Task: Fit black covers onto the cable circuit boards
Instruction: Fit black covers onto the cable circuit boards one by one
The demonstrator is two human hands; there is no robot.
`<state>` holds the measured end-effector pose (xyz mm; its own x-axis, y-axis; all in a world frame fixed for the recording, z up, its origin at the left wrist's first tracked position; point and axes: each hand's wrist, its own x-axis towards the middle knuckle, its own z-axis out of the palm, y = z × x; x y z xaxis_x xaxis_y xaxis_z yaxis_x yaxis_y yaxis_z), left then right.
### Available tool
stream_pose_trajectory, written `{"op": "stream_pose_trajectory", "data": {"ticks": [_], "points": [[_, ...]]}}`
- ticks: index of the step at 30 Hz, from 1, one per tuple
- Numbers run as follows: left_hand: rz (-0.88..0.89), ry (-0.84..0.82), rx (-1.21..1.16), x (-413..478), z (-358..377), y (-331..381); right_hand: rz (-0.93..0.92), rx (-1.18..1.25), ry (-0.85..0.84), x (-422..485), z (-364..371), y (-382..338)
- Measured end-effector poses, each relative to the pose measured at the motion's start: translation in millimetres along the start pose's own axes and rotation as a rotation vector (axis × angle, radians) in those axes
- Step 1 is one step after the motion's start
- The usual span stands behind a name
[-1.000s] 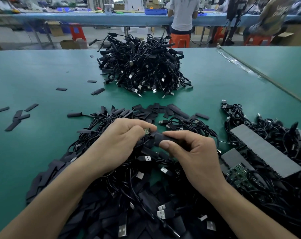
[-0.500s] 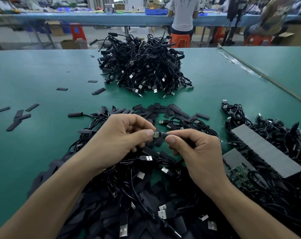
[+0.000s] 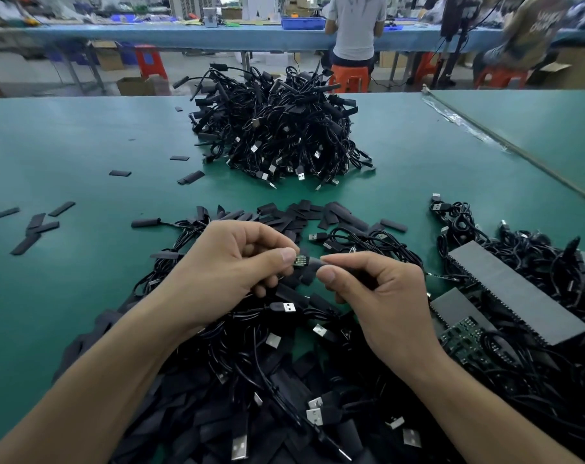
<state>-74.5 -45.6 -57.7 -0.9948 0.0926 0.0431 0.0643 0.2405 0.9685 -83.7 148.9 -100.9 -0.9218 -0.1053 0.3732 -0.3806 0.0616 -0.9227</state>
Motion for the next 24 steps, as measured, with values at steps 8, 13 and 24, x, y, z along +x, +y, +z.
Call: {"op": "stream_pose_trajectory", "data": {"ticks": [8, 13, 24], "points": [[-0.021, -0.015, -0.004, 0.2, -1.6, 2.1, -0.011, 0.012, -0.011, -0.6, 0.7, 0.9], [-0.033, -0.049, 0.015, -1.5, -0.9, 3.3, -0.022, -0.063, -0.007, 0.0, 0.1, 2.4], [-0.018, -0.018, -0.055, -1.1, -5.3, 3.7, -0.102, -0.076, -0.06, -2.7, -0.6, 1.2]]}}
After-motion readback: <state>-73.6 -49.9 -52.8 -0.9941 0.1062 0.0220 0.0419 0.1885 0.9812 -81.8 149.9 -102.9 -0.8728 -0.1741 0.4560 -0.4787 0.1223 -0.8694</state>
